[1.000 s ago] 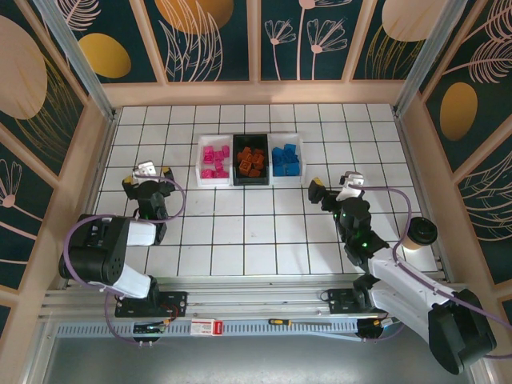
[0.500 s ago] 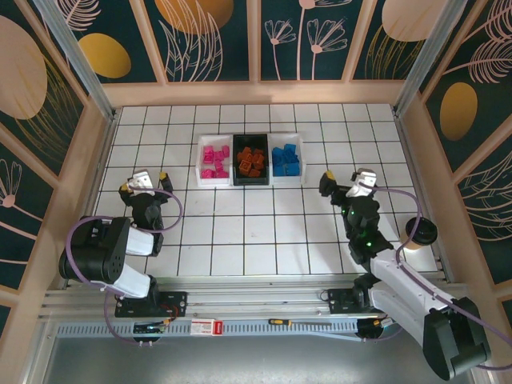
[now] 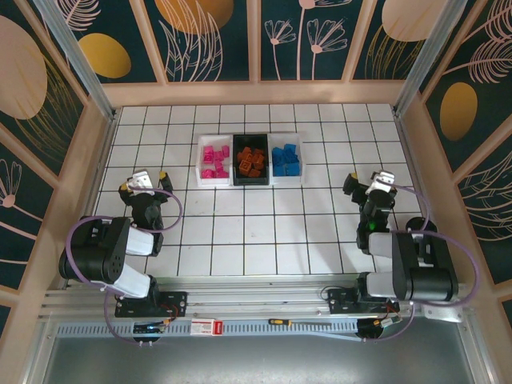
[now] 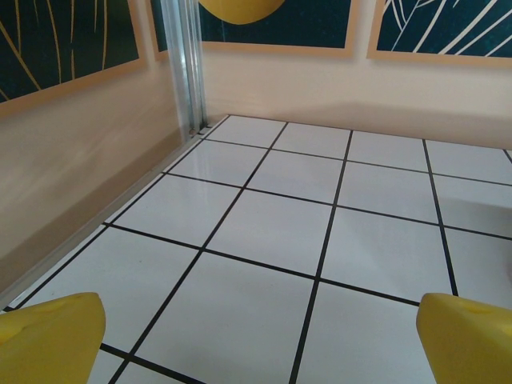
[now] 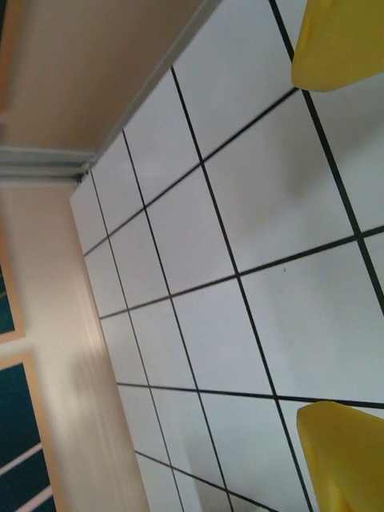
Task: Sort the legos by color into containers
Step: Reset both arms
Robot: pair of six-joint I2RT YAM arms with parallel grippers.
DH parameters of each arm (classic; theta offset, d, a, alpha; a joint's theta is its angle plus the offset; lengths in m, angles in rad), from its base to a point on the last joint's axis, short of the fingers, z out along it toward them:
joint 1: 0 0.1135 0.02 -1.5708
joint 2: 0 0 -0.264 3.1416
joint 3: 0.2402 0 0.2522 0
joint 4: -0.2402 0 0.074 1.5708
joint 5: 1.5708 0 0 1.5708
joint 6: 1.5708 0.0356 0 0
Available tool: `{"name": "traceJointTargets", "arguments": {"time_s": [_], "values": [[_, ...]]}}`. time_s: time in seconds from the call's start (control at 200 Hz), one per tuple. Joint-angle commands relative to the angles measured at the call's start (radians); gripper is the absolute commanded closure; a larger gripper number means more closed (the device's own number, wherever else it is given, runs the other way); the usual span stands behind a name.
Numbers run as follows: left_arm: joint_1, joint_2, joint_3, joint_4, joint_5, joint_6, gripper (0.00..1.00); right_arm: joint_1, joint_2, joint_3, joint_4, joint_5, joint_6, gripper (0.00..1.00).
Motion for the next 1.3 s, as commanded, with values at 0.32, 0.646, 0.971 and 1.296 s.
{"name": "traceJointTargets", "arguments": {"time_s": [0.32, 0.646, 0.971, 1.296], "values": [[0.006, -0.005, 0.011, 0.045, 0.006, -0.020, 0.01, -0.004, 0.209, 0.010, 0.343, -0.087, -0.041, 0.01], [0.007, -0.005, 0.012, 0.045, 0.006, -0.020, 0.01, 0.006, 0.209, -0.005, 0.364, -0.014, -0.029, 0.01], [0.006, -0.005, 0.012, 0.045, 0.006, -0.020, 0.01, 0.007, 0.209, -0.006, 0.363, -0.012, -0.028, 0.01], [0.006, -0.005, 0.012, 0.045, 0.006, -0.020, 0.01, 0.008, 0.208, -0.002, 0.357, -0.011, -0.029, 0.01]]}}
